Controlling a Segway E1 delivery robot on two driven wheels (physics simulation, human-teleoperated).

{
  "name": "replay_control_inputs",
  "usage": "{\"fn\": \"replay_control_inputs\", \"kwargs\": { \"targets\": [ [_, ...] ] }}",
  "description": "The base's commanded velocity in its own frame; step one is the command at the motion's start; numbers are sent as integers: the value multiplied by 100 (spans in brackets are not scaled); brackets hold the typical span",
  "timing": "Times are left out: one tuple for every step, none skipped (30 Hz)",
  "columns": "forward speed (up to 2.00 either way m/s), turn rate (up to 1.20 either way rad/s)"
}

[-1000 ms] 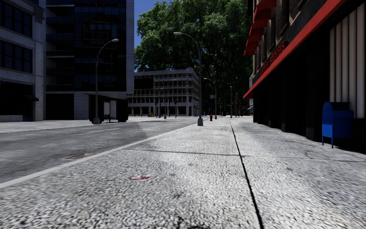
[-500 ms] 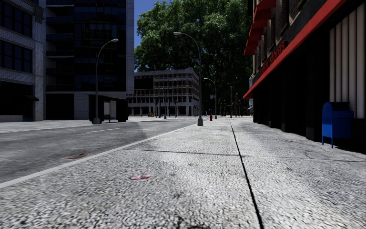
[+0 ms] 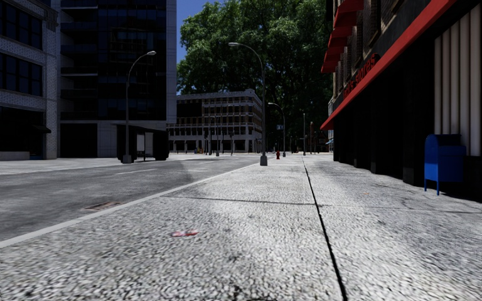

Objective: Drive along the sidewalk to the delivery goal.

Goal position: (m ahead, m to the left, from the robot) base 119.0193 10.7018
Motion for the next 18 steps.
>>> {"fn": "replay_control_inputs", "kwargs": {
  "targets": [
    [200,0],
    [200,0],
    [200,0],
    [200,0],
    [200,0],
    [200,0],
    [200,0],
    [200,0],
    [200,0],
    [200,0],
    [200,0],
    [200,0],
    [200,0],
    [200,0],
    [200,0],
    [200,0],
    [200,0],
    [200,0]
  ]
}}
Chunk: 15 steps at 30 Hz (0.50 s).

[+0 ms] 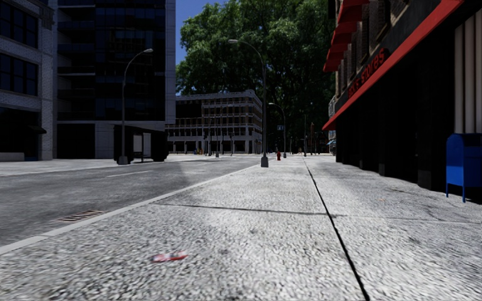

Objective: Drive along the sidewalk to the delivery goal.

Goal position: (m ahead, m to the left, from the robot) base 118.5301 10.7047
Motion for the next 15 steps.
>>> {"fn": "replay_control_inputs", "kwargs": {
  "targets": [
    [200,0],
    [200,0],
    [200,0],
    [199,0],
    [200,0],
    [200,0],
    [200,0],
    [200,0],
    [200,0],
    [200,0],
    [200,0],
    [200,0],
    [200,0],
    [200,0],
    [200,0]
  ]
}}
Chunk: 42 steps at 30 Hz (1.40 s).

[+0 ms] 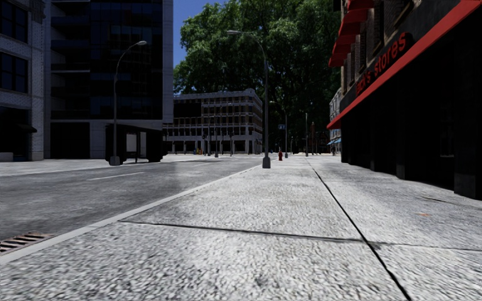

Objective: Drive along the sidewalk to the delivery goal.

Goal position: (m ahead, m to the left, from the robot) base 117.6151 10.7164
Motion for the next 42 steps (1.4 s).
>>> {"fn": "replay_control_inputs", "kwargs": {
  "targets": [
    [200,0],
    [200,0],
    [200,-7],
    [200,-21],
    [200,-25],
    [200,-25],
    [200,-26],
    [200,-26],
    [200,-27],
    [200,-27],
    [200,-28],
    [200,-29],
    [200,-29],
    [199,-41],
    [199,-44],
    [199,-45],
    [199,-45],
    [199,-45],
    [199,-45],
    [199,-45],
    [199,-45],
    [199,-45],
    [198,-45],
    [198,-45],
    [198,-45],
    [198,-45],
    [198,-45],
    [198,-45],
    [198,-45],
    [198,-45],
    [198,-45],
    [198,-45],
    [198,-45],
    [198,-45],
    [198,-45],
    [198,-45],
    [198,-45],
    [197,-45],
    [197,-44],
    [197,-44],
    [197,-41],
    [197,-37]
  ]
}}
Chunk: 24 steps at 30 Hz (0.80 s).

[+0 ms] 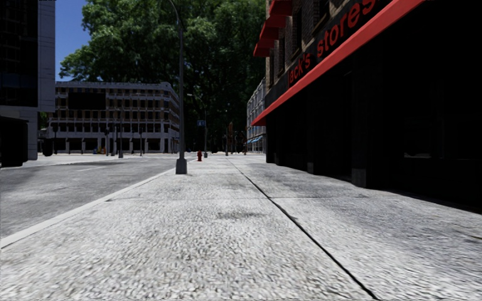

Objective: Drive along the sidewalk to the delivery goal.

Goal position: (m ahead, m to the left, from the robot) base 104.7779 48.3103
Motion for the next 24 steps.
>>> {"fn": "replay_control_inputs", "kwargs": {
  "targets": [
    [199,-31],
    [199,-31],
    [199,-25],
    [199,-23],
    [199,-23],
    [199,-17],
    [199,-11],
    [199,0],
    [199,0],
    [200,0],
    [200,0],
    [200,0],
    [200,0],
    [200,0],
    [200,0],
    [200,0],
    [200,0],
    [200,0],
    [200,0],
    [200,0],
    [200,0],
    [200,0],
    [200,0],
    [200,0]
  ]
}}
